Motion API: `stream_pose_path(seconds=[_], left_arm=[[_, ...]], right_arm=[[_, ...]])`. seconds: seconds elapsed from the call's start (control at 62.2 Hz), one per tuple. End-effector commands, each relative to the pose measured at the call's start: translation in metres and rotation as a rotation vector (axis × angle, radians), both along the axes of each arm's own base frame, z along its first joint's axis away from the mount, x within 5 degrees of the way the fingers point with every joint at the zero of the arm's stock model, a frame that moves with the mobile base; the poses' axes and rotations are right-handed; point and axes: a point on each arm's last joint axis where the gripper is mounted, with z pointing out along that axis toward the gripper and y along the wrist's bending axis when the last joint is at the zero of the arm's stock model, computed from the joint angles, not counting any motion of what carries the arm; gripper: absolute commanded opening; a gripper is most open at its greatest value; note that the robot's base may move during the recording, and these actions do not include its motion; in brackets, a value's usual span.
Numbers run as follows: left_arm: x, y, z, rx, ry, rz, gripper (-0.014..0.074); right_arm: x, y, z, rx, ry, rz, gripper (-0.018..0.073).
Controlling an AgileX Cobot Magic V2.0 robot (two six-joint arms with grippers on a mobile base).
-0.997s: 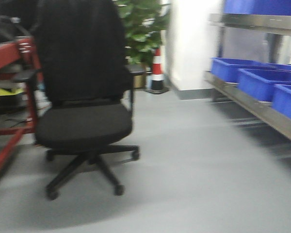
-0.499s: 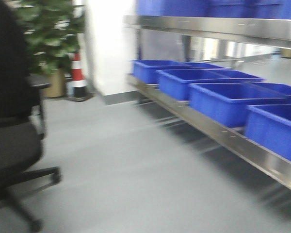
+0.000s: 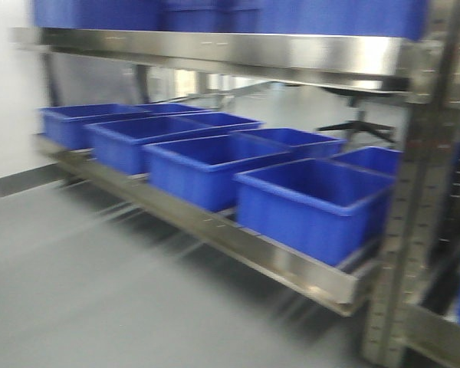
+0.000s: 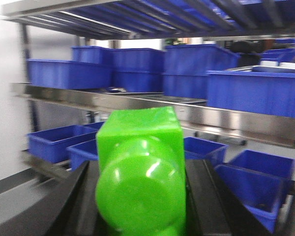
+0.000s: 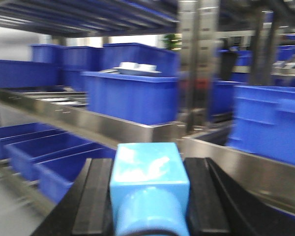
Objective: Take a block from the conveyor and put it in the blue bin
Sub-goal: 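Move both held blocks over the blue bins on the shelf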
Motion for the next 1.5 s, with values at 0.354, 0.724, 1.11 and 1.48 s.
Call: stream_pose_path(seconds=[0.354, 0.724, 1.11, 1.48], left_arm=[[-0.0017, -0.0001, 0.0023, -0.012, -0.025, -0.006, -0.0111], [-0.0017, -0.0001, 0.0023, -0.012, -0.025, -0.006, -0.0111], [-0.0017, -0.0001, 0.0023, -0.012, -0.025, -0.006, -0.0111], [-0.0017, -0.0001, 0.0023, -0.012, -0.025, -0.006, -0.0111]], right_arm=[[-0.0002, -0.0003, 0.0017, -0.011, -0.021, -0.007, -0.0162], [-0.0002, -0.0003, 0.0017, -0.011, -0.021, -0.007, -0.0162], [-0.0002, -0.0003, 0.0017, -0.011, -0.021, -0.007, -0.0162], [-0.0002, -0.0003, 0.0017, -0.011, -0.021, -0.007, -0.0162]])
